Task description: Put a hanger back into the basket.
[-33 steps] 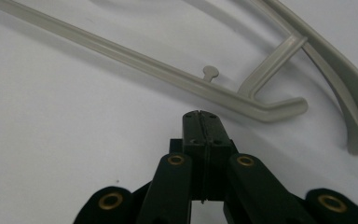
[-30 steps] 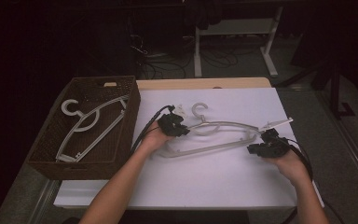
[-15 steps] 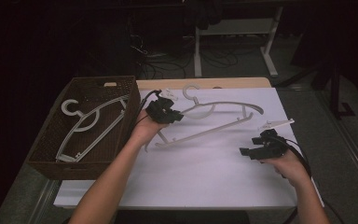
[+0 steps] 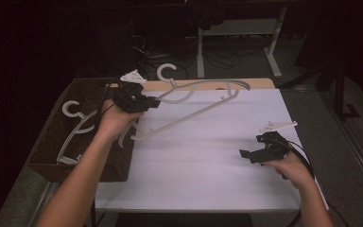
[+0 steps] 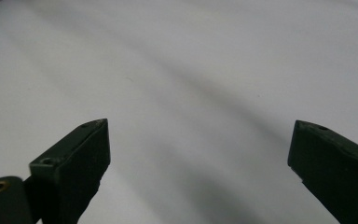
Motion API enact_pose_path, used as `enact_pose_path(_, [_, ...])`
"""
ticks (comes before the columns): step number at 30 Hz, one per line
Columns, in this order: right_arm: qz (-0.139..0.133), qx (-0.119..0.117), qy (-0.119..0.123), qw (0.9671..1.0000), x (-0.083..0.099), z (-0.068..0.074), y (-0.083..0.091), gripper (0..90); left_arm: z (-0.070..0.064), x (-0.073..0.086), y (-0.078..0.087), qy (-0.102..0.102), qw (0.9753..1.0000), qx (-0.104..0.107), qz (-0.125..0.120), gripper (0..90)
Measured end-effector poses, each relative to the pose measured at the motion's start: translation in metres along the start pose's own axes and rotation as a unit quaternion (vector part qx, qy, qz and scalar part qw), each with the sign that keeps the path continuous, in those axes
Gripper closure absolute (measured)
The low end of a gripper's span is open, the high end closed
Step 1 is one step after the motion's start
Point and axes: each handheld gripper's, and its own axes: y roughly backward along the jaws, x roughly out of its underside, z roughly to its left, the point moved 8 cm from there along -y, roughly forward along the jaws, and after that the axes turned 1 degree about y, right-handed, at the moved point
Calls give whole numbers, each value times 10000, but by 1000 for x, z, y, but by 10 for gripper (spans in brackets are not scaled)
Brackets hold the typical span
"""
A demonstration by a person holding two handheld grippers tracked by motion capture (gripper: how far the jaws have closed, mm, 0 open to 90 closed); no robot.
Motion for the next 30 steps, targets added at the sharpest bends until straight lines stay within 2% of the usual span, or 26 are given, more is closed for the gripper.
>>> enact_pose_path(4, [30,12,116,9999,1,3,-4,16,22,12,22,157,9996,-200,-89,815])
enact_pose_path(10, [41,55,202,9998,0,5,-8,0,58,37,62,402,9970,-632,-198,815])
enact_pose_path(14, [75,72,200,9997,2,4,-9,0,83,54,90,617,9931,-937,-329,815])
enact_pose_path(17, [98,89,183,9997,3,3,-10,0,101,67,111,718,9890,-1217,-429,815])
enact_pose_path(20, [103,99,174,9997,3,3,-10,0,118,82,128,802,9847,-1484,-427,815])
enact_pose_path(26, [138,108,169,9997,4,3,-12,0,148,119,150,1038,9756,-1908,-314,815])
enact_pose_path(30, [184,128,164,9996,5,2,-13,0,163,147,154,1150,9717,-2062,-108,815])
